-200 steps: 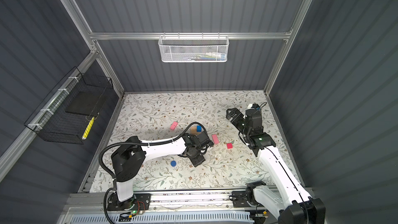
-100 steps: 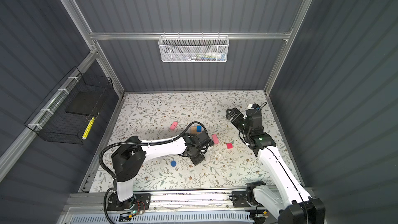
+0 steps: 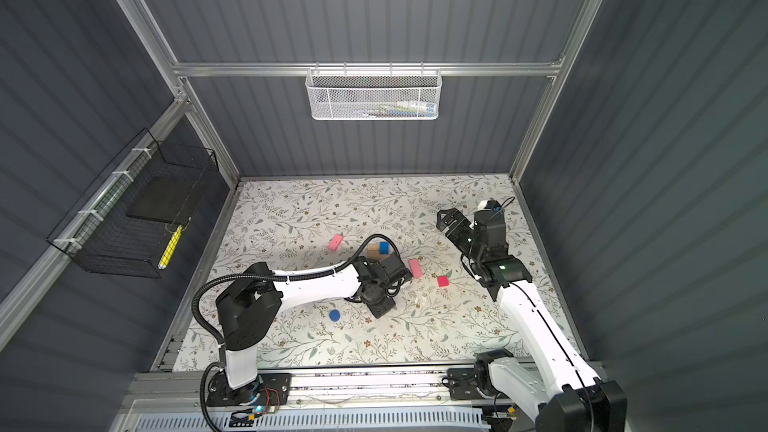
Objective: Build the wood block tower
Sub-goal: 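Lift the light blue cube with the left gripper and carry it over the wooden stack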
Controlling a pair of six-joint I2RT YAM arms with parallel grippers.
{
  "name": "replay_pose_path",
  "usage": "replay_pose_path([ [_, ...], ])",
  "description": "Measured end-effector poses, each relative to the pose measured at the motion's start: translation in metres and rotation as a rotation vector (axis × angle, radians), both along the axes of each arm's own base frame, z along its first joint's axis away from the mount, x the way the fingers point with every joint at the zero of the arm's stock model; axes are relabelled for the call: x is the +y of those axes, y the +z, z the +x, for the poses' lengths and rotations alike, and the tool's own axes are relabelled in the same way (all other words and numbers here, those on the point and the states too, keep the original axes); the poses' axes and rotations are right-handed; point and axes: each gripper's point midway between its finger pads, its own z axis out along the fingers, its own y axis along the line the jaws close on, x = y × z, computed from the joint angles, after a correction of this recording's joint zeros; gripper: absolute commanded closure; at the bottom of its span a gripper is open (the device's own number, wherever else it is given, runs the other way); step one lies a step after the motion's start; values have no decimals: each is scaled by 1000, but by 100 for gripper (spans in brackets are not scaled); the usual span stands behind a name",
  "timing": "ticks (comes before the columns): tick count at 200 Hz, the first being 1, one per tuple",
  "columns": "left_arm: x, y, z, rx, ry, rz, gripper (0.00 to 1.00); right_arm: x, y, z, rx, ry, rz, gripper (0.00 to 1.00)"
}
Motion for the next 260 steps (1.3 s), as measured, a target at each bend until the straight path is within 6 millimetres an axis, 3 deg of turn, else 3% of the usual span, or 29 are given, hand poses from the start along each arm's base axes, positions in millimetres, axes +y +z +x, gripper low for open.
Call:
replay_pose_path([
  [33, -3, 13, 7, -18, 61, -4, 100, 2, -8, 3, 24, 6, -1, 1],
  [59, -14, 43, 22, -73, 136, -41, 100, 4, -14, 5, 39, 13, 1, 1],
  [80, -10, 68, 36, -114, 221, -71, 100, 5, -17, 7, 50, 18, 2, 1],
  [108, 16, 96, 70, -126, 398, -123, 100, 6, -22, 8, 62, 22, 2, 1],
  [138, 54, 109, 112, -152, 582, -143, 100, 6, -24, 10, 67, 23, 1, 1],
  [174, 66, 123, 143, -159, 696, -191, 100, 6, -25, 10, 71, 22, 1, 1],
  [197, 66, 119, 162, -145, 748, -217, 100, 7, -34, 14, 93, 23, -3, 1],
  [260, 55, 69, 186, -65, 811, -170, 100, 8, -52, 21, 140, 28, -4, 1],
])
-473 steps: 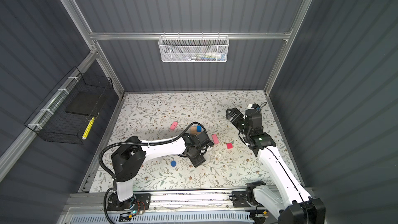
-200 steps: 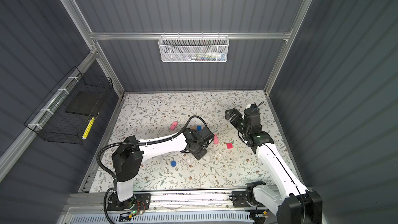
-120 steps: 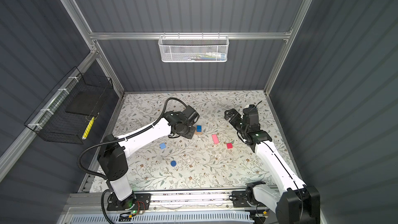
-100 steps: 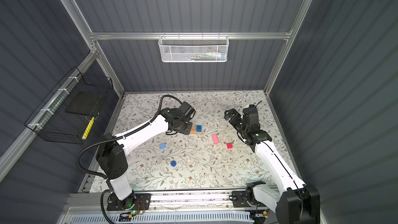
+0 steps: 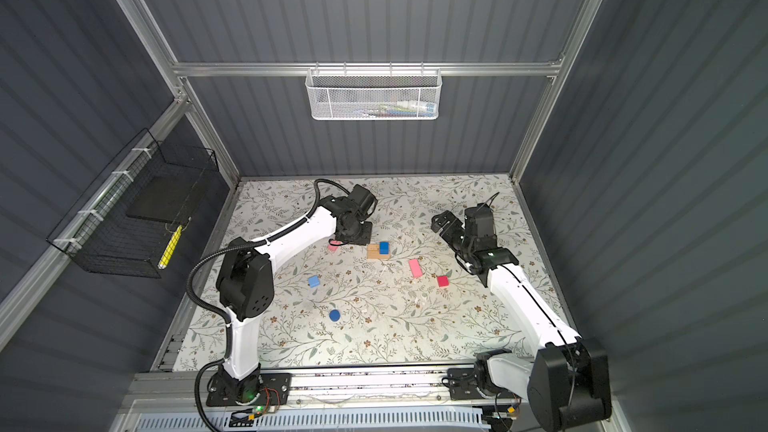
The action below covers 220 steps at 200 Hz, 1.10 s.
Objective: Build the wood block tower
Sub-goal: 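Lift the light blue cube with the left gripper and carry it over the wooden stack, then lower the light blue cube onto the wooden block beside the dark blue cube and open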
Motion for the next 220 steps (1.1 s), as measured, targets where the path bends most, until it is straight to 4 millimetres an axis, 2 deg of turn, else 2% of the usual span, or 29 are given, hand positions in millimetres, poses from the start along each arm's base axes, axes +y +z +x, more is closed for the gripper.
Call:
replay_pose_path([
  [68, -16, -11, 11, 26, 34, -38, 100, 10, -12, 10, 35, 42, 28, 1],
  [125, -19, -27, 8, 70, 66, -45, 100, 11, -9, 12, 26, 50, 35, 1],
  [220, -22, -33, 5, 103, 82, -67, 100, 10, -9, 12, 26, 48, 38, 1],
])
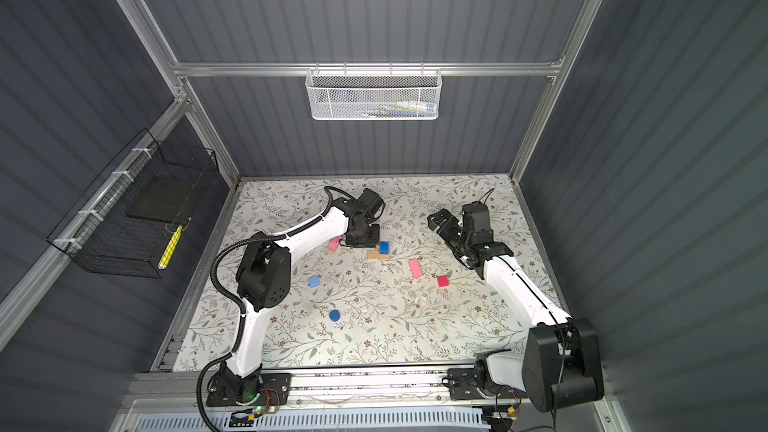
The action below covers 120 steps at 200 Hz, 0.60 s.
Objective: Build the wood block tower
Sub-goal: 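Lower the light blue cube onto the wooden block beside the dark blue cube and open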
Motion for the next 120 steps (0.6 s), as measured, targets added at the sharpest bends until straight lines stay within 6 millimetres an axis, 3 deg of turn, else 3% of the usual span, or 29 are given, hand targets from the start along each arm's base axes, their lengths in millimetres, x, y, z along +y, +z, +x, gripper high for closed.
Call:
replay_pose_path([
  [120, -4, -10, -2, 16, -2, 9, 93, 0, 1, 0, -1, 1, 4, 1],
])
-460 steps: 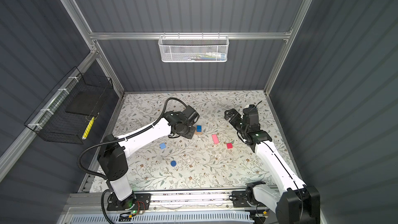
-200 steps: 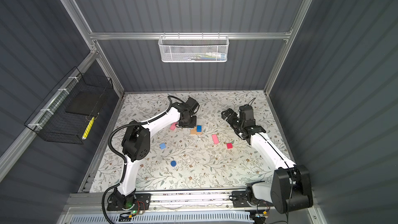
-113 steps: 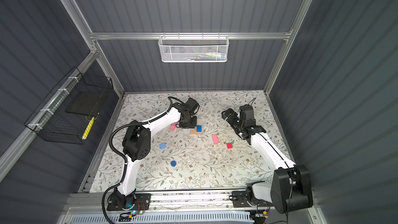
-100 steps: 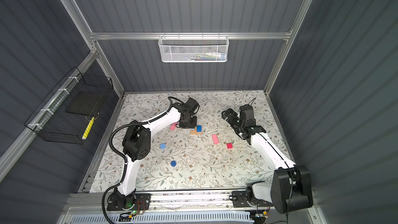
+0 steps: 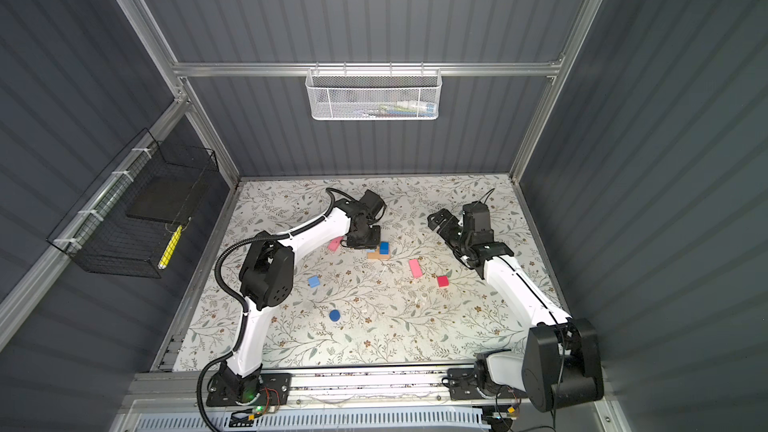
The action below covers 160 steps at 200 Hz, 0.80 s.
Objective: Build the wood block tower
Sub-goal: 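Lower the light blue cube onto the wooden block beside the dark blue cube and open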
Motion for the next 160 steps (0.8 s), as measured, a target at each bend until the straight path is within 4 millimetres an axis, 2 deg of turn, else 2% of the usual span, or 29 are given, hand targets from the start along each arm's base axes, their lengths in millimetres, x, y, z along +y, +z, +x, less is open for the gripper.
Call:
replay_pose_path([
  [160, -4, -6, 0, 3, -2, 11, 70, 1, 0, 0, 0, 4, 4, 1],
])
